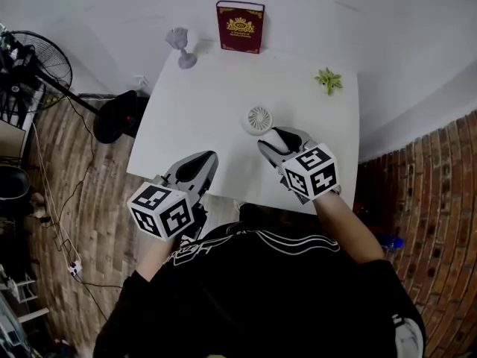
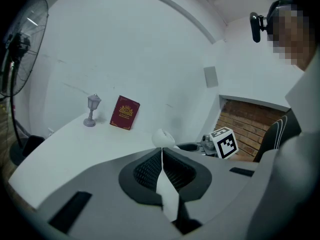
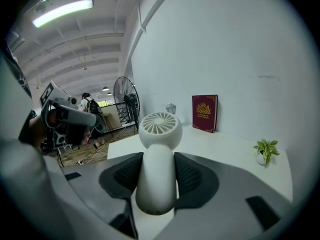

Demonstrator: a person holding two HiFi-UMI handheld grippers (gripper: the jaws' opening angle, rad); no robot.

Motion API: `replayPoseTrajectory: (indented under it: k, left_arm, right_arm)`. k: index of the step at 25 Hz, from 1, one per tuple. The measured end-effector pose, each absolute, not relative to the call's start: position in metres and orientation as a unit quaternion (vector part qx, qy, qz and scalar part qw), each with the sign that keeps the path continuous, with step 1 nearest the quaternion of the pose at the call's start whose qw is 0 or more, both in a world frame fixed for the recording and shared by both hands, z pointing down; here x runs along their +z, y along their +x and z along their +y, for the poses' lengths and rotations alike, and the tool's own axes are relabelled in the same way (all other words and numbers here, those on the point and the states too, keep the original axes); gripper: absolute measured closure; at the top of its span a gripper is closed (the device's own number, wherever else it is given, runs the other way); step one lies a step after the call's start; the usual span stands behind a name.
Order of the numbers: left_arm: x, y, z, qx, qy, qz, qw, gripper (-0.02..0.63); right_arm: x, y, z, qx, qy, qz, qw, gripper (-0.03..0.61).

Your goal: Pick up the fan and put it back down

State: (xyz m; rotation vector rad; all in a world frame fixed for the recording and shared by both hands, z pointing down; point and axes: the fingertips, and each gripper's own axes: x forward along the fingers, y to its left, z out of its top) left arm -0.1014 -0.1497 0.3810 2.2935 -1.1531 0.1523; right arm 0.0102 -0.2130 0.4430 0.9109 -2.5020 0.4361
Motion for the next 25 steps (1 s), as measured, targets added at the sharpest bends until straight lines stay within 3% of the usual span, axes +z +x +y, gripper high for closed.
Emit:
replayPoseTrajectory:
  k: [25]
  left_arm:
    - [0.409,-0.136,-0.185,0.067,0.832,-0.457,0.307,0.581]
  right_arm:
    - [0.585,0.011,-0.242,0.201,0.316,-0.851,0.369,0.387]
